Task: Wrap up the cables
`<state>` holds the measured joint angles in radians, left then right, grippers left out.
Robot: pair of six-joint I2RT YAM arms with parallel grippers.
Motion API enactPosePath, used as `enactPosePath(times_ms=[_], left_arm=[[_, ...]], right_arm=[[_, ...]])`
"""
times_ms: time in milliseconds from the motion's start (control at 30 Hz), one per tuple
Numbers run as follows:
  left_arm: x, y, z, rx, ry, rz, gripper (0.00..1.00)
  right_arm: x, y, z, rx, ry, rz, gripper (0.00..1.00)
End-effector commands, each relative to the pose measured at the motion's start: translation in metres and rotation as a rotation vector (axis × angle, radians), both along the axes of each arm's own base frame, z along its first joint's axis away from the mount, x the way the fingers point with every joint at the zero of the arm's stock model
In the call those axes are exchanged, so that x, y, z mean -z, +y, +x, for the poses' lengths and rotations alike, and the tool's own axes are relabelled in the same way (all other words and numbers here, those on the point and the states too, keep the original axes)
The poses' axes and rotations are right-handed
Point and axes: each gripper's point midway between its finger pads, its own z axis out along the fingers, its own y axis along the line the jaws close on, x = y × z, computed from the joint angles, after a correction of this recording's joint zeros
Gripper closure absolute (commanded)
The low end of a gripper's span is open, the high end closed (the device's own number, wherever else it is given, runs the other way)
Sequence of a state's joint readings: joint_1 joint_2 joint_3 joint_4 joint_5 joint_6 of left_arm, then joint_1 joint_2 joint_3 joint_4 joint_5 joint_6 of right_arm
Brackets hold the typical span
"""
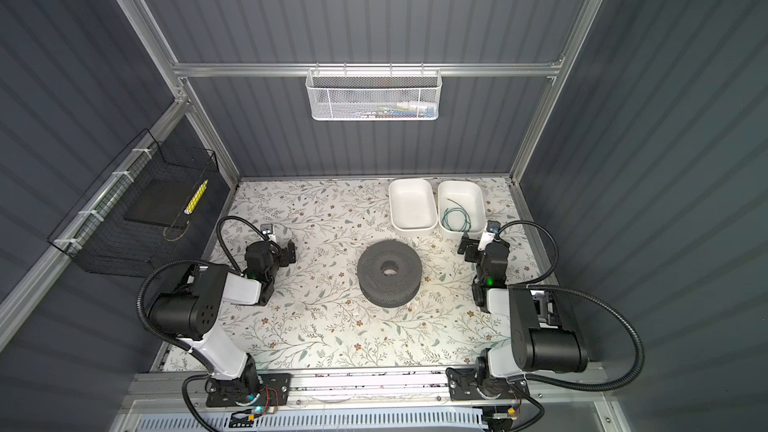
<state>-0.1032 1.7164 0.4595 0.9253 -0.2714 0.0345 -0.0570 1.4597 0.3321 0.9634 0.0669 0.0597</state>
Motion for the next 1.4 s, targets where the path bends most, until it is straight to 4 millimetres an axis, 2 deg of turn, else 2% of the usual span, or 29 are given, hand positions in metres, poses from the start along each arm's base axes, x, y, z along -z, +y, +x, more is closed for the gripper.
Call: enactPosePath(times_ms=[0,1367], left_arm=[[-0.0017,0.0015,0.0015,-0.014,-0.005,-0.016,0.0],[-0.0024,0.0019,0.0015,-0.016,-0.008,-0.015,0.0]], right_arm=[[-0.0002,0.0033,-0.0016,-0.007,-0.006,0.001,0.01],[0.0008,0.0063,0.0003,-0.018,0.003,-0.004,0.01]])
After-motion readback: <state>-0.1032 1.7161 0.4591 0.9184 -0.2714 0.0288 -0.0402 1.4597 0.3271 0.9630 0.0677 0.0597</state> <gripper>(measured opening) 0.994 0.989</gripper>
